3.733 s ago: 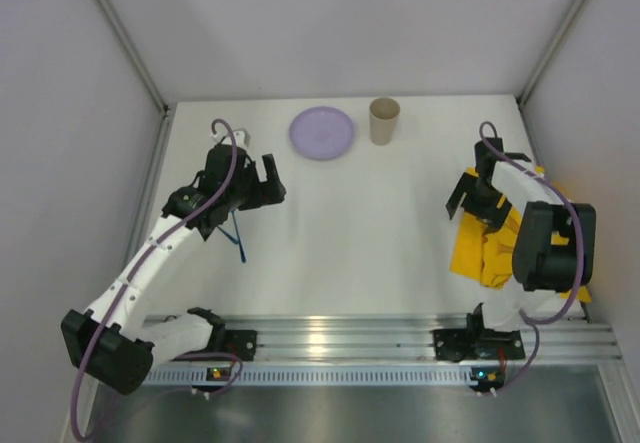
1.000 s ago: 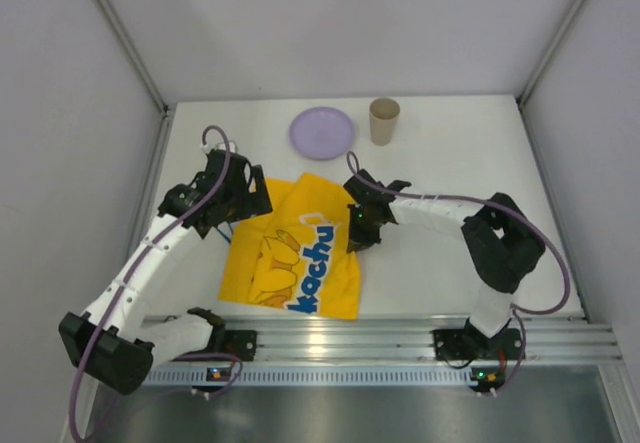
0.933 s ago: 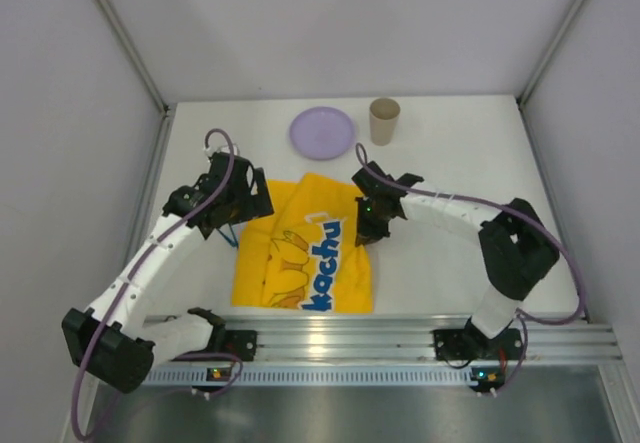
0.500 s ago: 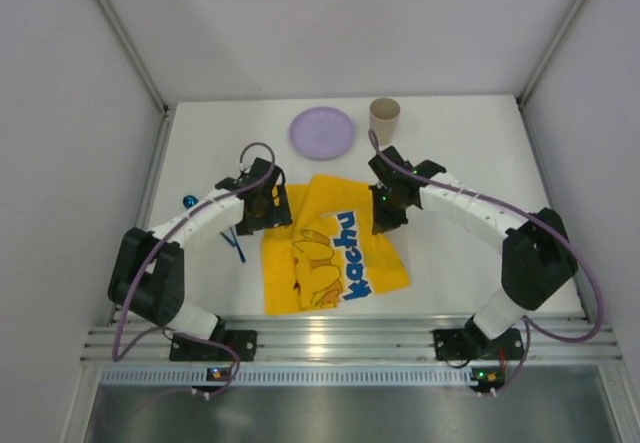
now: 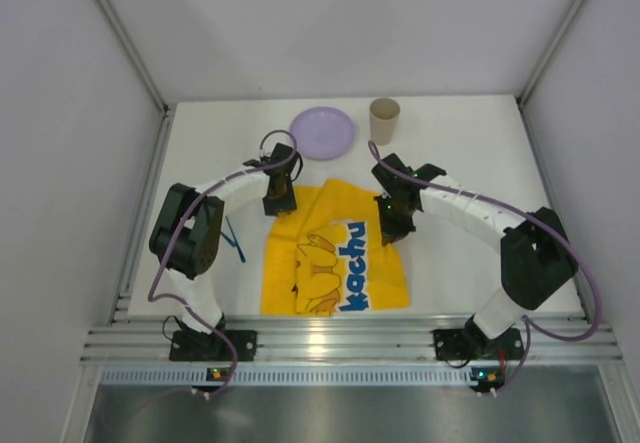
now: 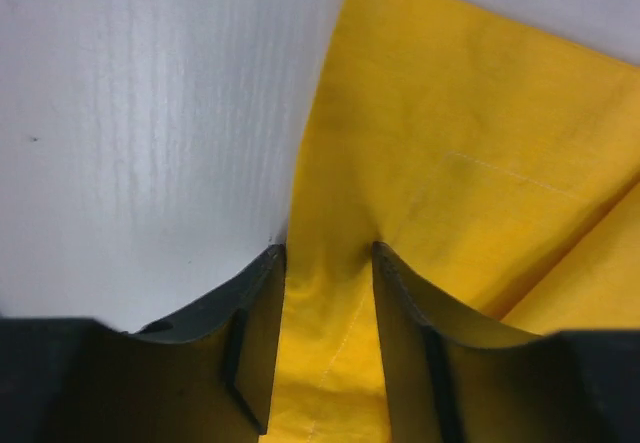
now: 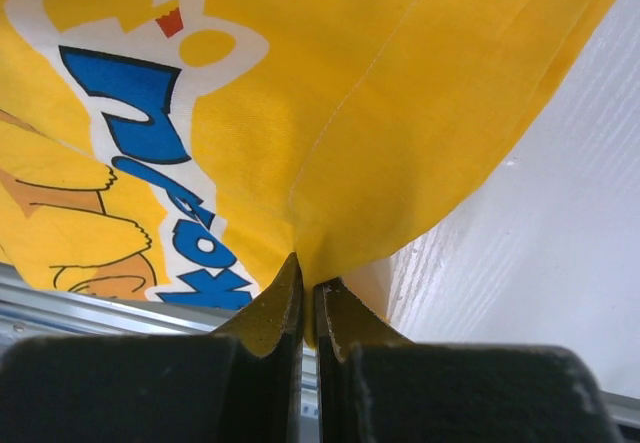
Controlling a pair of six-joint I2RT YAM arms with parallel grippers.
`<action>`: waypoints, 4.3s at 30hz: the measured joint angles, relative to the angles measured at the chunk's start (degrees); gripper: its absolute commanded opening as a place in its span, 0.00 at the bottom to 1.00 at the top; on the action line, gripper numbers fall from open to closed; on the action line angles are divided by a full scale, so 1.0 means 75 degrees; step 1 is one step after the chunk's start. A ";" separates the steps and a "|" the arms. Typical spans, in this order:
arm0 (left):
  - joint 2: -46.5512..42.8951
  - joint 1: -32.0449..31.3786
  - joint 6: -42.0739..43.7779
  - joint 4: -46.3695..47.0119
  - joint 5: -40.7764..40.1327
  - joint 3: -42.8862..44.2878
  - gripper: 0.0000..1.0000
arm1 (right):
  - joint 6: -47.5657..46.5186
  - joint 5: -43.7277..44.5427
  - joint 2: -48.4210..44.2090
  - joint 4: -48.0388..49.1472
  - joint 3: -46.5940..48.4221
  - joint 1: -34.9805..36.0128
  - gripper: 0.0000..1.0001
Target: Set the dinner table for one person
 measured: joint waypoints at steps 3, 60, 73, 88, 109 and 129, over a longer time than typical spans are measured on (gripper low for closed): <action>0.0047 0.0009 0.0047 0.0315 0.0475 0.0000 0.01 | -0.0087 -0.0015 0.0000 -0.0012 0.0000 -0.0026 0.00; -0.2183 0.2075 -0.0134 -0.0431 0.0350 -0.0787 0.97 | -0.1233 0.0685 0.1037 -0.0134 0.0428 -0.2632 0.55; -0.3095 0.2576 -0.0096 -0.0469 0.0099 -0.1451 0.96 | -0.1093 -0.0933 0.3628 0.0606 0.2949 -0.2632 0.00; -0.2626 0.2859 0.0487 -0.0393 0.0210 -0.1475 0.93 | -0.1052 -0.1154 0.4605 0.0195 0.4246 -0.2672 0.00; -0.1498 0.2873 0.1131 0.0659 0.0291 -0.1795 0.51 | -0.0350 -0.0688 0.3826 0.0268 0.3346 -0.2690 0.19; -0.1390 0.3107 0.1495 0.0944 0.0102 -0.1632 0.00 | -0.0836 -0.0070 0.0306 -0.0938 0.2261 -0.2739 0.57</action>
